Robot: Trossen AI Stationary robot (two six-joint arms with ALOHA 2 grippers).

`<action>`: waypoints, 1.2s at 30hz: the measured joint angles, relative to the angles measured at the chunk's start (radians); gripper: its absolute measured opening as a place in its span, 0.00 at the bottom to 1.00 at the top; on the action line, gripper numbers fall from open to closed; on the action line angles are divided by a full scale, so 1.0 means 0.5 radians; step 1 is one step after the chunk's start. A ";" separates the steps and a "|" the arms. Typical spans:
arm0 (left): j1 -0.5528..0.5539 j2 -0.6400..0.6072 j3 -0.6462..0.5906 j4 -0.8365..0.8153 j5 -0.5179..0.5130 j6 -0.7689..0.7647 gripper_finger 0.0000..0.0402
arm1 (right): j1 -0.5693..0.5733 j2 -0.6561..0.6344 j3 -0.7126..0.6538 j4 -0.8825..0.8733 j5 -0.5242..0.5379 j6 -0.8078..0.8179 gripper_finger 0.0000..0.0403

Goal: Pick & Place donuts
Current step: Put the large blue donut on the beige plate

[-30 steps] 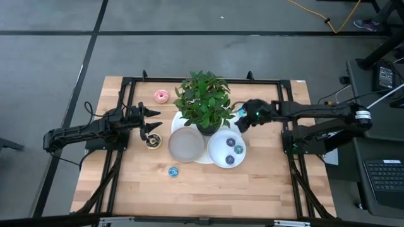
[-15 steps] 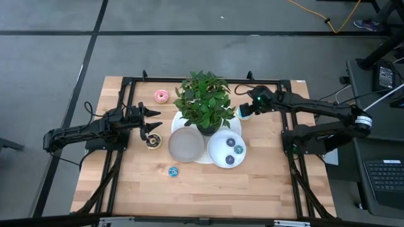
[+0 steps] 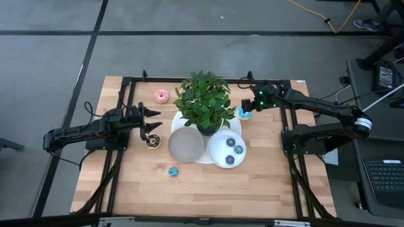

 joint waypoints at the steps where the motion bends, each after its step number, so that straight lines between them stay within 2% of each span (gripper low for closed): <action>1: -0.001 0.000 0.000 0.000 0.000 0.000 0.65 | -0.007 0.000 0.009 -0.004 0.000 0.000 0.54; 10: 0.000 0.000 0.000 0.000 0.000 0.000 0.65 | -0.101 0.000 0.166 -0.049 0.002 -0.010 0.72; 15: 0.000 0.000 0.000 0.000 0.000 0.000 0.65 | -0.156 0.000 0.307 -0.118 0.003 -0.060 0.78; 27: 0.000 0.000 0.000 0.000 0.000 0.000 0.65 | -0.315 0.000 0.672 -0.384 0.005 -0.195 0.79; 36: -0.001 0.000 0.000 0.000 0.000 0.000 0.65 | -0.423 0.023 0.741 -0.686 0.004 -0.666 0.78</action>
